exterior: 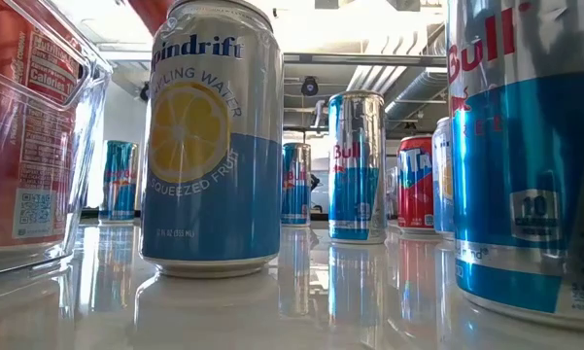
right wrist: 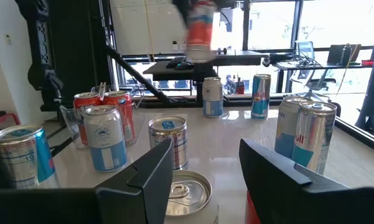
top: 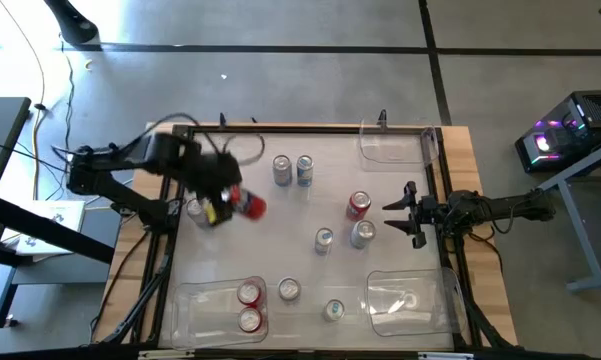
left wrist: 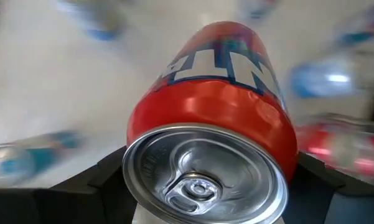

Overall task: Sort soda cans
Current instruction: Put the top orange soda can into the bottom left transparent bin, then put the orange soda can into the bottom left transparent bin

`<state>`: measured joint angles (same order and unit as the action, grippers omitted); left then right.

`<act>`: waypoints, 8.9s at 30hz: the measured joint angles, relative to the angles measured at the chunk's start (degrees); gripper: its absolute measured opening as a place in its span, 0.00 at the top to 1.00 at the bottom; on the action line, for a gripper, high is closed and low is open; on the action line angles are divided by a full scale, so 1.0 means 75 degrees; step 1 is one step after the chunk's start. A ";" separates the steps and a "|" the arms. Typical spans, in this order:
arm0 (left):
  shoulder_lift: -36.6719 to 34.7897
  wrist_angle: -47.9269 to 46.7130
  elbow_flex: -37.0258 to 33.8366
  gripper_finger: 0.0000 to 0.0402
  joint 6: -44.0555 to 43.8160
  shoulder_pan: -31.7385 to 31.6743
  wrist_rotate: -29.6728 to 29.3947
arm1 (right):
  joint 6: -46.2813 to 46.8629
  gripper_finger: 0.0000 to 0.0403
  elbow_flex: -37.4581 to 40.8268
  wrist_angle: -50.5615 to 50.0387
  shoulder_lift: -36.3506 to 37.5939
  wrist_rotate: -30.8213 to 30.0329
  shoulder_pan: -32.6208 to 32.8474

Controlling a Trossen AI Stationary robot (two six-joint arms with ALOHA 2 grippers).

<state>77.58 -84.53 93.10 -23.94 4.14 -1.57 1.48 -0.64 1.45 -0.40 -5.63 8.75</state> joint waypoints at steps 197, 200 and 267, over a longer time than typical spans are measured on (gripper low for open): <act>0.0267 1.5244 -0.7078 0.13 0.1878 0.2301 -0.5587 | 0.0131 0.30 -0.7988 -0.5939 -1.0790 0.0465 -0.2588; -0.0243 1.4585 -0.6895 0.13 0.1936 0.2586 -0.5855 | 0.0151 0.30 -0.8968 -0.5822 -1.0970 0.0113 -0.2487; -0.0335 0.6900 -0.6545 0.13 -0.5605 0.4851 -0.7023 | -0.3026 0.05 -1.4763 -0.7374 -1.4349 0.2161 -0.2167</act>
<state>75.07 -32.78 44.01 -65.98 40.52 -54.24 -21.22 -111.37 -53.85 -108.02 10.57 -7.50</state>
